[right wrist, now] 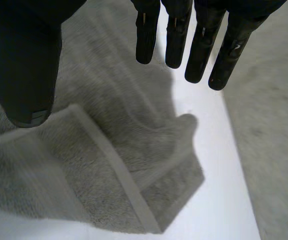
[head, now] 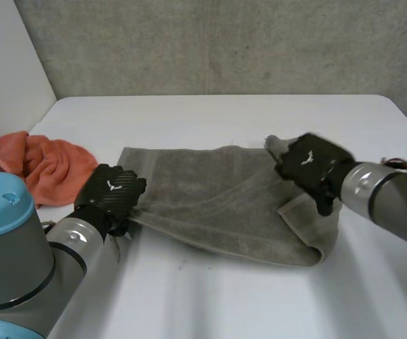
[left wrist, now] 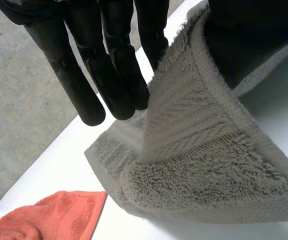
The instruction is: Fold the laundry.
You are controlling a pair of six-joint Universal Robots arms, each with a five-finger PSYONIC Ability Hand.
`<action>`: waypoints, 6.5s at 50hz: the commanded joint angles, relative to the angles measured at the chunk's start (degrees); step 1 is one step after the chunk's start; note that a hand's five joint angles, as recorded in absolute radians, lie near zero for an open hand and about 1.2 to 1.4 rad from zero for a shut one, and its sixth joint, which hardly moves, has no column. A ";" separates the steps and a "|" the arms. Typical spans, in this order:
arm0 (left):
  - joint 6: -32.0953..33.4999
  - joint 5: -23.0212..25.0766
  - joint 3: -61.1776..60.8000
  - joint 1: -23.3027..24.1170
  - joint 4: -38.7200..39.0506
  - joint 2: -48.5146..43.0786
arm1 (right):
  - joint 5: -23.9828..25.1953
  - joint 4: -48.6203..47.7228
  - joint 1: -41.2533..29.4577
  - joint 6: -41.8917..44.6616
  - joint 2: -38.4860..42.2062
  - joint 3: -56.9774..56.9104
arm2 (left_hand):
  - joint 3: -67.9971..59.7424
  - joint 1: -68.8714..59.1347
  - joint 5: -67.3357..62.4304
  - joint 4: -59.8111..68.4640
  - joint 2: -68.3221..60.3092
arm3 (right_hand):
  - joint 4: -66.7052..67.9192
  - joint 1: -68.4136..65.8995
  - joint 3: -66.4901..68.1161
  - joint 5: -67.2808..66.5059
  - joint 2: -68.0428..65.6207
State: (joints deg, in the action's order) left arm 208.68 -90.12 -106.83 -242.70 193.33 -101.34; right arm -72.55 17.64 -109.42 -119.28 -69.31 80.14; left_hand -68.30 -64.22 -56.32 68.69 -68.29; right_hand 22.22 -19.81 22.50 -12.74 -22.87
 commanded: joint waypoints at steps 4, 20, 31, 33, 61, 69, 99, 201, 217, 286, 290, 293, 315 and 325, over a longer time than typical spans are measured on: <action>-0.02 0.12 0.04 -0.22 0.12 -0.17 | 0.92 0.64 0.26 7.05 13.66 -4.37 | -11.70 -15.78 -13.68 11.31 -11.71 | 3.51 -5.92 3.23 -2.98 -2.86; -0.02 0.03 0.22 -1.01 0.12 0.00 | 2.50 -4.80 0.61 4.85 17.72 -4.90 | -11.70 -15.78 -13.68 11.31 -11.71 | 12.56 -14.97 12.28 -12.04 -11.91; -0.02 0.03 0.39 -1.54 0.12 0.79 | 1.89 -6.04 0.70 2.57 16.75 -4.64 | -11.70 -15.78 -13.68 11.31 -11.71 | 39.51 -41.92 39.23 -38.98 -38.86; -0.02 0.03 0.39 -1.81 0.12 0.88 | 1.98 -6.13 1.05 2.21 16.58 -4.29 | -11.70 -15.78 -13.68 11.31 -11.71 | 38.50 -40.91 38.22 -37.98 -37.85; -0.02 -0.06 0.48 -2.86 0.12 0.45 | 1.54 -5.25 9.93 2.74 13.24 0.99 | -11.70 -15.78 -13.68 11.31 -11.71 | 57.78 -60.19 57.50 -57.26 -57.13; -0.02 -0.06 0.39 -3.83 0.29 -0.96 | 1.80 -3.76 15.73 -5.50 7.97 2.30 | 0.69 -3.39 -1.28 -1.08 0.68 | 57.78 -60.19 57.50 -57.26 -57.13; 0.76 -9.73 -4.09 -3.30 -2.60 -1.67 | 6.90 -13.07 27.60 -35.58 -11.01 19.18 | 17.13 13.05 15.15 -17.52 17.12 | 57.78 -60.19 57.50 -57.26 -57.13; 18.86 -6.83 -4.87 -6.82 -29.23 1.58 | -2.86 16.72 27.33 8.33 -7.23 16.53 | -11.70 -15.78 -13.68 11.31 -11.71 | 57.78 -60.19 57.50 -57.26 -57.13; 12.99 -4.80 12.86 -4.27 -12.81 -10.53 | -4.44 -0.76 21.28 -3.14 0.92 10.05 | -11.70 -15.78 -13.68 11.31 -11.71 | 57.78 -60.19 57.50 -57.26 -57.13; 7.35 -4.72 22.80 -7.60 -0.94 -20.56 | 2.68 -17.11 19.86 -24.69 -0.65 18.39 | 58.09 54.00 56.11 -58.47 58.08 | -12.22 9.81 -12.50 12.74 12.87; 9.99 -4.72 24.65 -9.80 -0.94 -23.54 | 2.85 -18.77 19.95 -24.69 -0.39 19.00 | 57.92 53.83 55.94 -58.31 57.91 | -12.22 9.81 -12.50 12.74 12.87; 10.78 -4.80 25.18 -11.30 -1.03 -24.95 | 3.29 -22.03 19.95 -24.42 -0.12 19.97 | 57.92 53.83 55.94 -58.31 57.91 | -8.77 6.37 -9.06 9.30 9.42; 9.56 -4.80 22.72 -10.77 -1.03 -23.11 | 3.47 -25.20 20.13 -24.16 7.17 17.60 | 57.92 53.83 55.94 -58.31 57.91 | 6.03 -8.44 5.75 -5.50 -5.38; 6.66 -4.72 21.14 -10.42 -1.03 -19.33 | 2.68 -24.85 22.32 -22.31 11.48 13.82 | 57.75 53.67 55.77 -58.14 57.74 | 44.99 -47.40 44.70 -44.46 -44.34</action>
State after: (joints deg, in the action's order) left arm 217.49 -94.95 -84.72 -253.37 192.30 -123.04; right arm -69.47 -7.49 -88.77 -142.62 -59.87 96.02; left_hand -12.34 -11.78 -2.74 12.01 -11.83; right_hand 37.82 -32.63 37.92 -26.62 -38.09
